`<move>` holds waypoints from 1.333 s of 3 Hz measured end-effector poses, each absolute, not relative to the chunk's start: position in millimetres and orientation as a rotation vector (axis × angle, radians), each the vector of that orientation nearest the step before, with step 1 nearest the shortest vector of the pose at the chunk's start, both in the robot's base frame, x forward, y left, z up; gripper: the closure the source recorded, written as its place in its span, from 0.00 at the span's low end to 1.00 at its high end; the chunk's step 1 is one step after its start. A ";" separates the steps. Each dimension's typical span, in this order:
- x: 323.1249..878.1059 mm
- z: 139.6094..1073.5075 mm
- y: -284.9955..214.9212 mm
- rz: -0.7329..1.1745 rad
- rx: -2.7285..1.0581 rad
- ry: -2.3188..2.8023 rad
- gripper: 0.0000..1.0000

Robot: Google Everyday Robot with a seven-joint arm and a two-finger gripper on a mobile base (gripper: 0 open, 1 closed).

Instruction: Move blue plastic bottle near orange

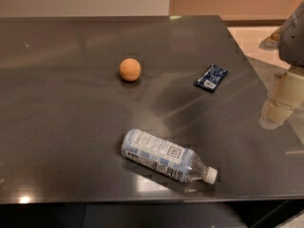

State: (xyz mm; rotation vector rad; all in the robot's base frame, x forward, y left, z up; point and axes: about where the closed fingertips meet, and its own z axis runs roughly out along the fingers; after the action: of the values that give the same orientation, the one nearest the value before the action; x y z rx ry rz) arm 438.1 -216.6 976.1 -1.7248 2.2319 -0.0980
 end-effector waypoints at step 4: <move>388.3 958.9 -128.9 0.046 -1.883 2.121 0.00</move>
Offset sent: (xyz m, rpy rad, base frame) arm -0.0295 0.0572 -0.0089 0.0408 0.0377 0.1133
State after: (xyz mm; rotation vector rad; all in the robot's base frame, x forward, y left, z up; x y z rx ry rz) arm 388.3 -128.9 958.9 -1.8829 2.1205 0.0457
